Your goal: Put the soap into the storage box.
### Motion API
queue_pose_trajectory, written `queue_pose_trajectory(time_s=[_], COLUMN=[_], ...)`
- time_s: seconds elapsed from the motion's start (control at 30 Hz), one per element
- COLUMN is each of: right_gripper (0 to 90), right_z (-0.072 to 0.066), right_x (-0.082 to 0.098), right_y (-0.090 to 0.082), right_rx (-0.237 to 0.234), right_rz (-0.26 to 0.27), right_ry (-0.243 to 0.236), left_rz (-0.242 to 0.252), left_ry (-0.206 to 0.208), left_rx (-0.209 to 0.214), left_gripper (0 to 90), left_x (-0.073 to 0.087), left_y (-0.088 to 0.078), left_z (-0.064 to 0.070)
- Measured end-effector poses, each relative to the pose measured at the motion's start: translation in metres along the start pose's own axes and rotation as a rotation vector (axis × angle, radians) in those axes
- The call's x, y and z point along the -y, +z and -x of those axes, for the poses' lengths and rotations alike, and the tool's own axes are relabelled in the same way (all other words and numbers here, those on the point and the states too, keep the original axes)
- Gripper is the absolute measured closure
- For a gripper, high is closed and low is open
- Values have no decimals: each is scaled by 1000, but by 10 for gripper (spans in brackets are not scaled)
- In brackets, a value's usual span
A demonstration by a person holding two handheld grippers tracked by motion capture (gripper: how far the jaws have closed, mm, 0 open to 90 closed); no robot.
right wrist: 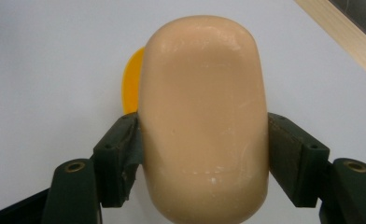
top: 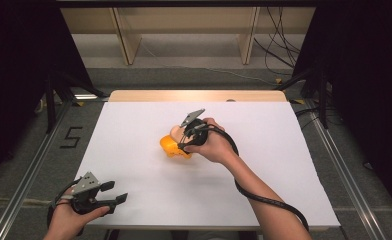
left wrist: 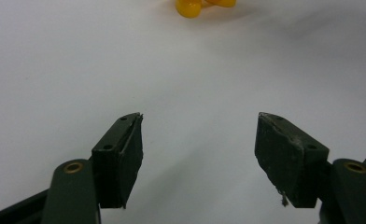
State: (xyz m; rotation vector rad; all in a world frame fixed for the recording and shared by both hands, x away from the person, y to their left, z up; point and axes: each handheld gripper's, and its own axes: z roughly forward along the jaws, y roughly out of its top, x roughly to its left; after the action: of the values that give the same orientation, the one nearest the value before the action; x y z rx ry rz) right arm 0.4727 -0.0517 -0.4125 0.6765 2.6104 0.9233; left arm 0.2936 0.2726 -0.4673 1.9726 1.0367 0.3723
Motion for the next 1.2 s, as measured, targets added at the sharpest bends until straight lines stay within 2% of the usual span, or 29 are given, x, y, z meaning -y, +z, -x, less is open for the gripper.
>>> queue_pose_trajectory(time_s=[0.03, 0.07, 0.13, 0.17, 0.2, 0.3, 0.43, 0.5, 0.57, 0.67, 0.7, 0.77, 0.8, 0.83, 0.87, 0.97, 1.0, 1.1, 1.2], right_gripper=[332, 332, 332, 332, 332, 332, 331, 331, 332, 331, 332, 332, 331, 331, 331, 331, 331, 331, 331], right_z=[-3, 0, 1, -2, -2, -1, -1, -2, -1, -1, 0, 0, -2, -2, 0, 1, -1, 1, 0], right_x=[0, 0, 0, 0, 0, -1, -1, -1, -2, -1, -1, -1, -1, -1, -1, -1, -1, 0, 1], right_y=[0, 2, 3, 4, 4, 5, 7, 9, 10, 11, 13, 14, 14, 14, 16, 17, 17, 20, 21], right_rx=[0, -1, 11, 6, 0, -4, -5, -2, -11, -15, -7, -9, -13, -13, -11, -5, -15, -15, -11], right_rz=[-15, 1, 6, 3, -3, -9, -11, -10, -15, -23, -16, -15, -22, -22, -19, -19, -35, -31, -27], right_ry=[42, -5, -25, 26, 43, 17, 20, 25, 16, 23, 6, 18, 45, 45, 19, 2, 38, 18, 20], left_rz=[-8, 0, 0, -5, -5, -3, -5, -28, -5, -10, -10, -5, -4, -8, -10, -5, -4, -5, -4], left_ry=[1, 0, -1, 1, 1, 0, 1, 23, -1, 5, 5, 1, -12, -6, 5, 0, 0, 1, 1], left_rx=[6, 1, 1, 3, 3, 4, 8, -2, 10, 7, 8, 10, 12, 10, 8, 10, 10, 10, 10], left_gripper=[321, 321, 322, 321, 321, 321, 321, 321, 321, 322, 321, 322, 321, 321, 321, 321, 321, 322, 322], left_x=[0, 0, 0, 0, 0, 0, 0, -1, 0, -1, -1, -1, 0, 0, -1, -1, -1, -1, -1], left_y=[-1, 0, 0, 0, 0, 0, -1, -2, -1, -1, -1, -1, -1, -1, -2, -1, -1, -1, -1], left_z=[0, 0, 0, 0, 0, 0, 0, -2, 0, -1, -1, 0, 0, 0, -1, 0, 0, 0, 0])
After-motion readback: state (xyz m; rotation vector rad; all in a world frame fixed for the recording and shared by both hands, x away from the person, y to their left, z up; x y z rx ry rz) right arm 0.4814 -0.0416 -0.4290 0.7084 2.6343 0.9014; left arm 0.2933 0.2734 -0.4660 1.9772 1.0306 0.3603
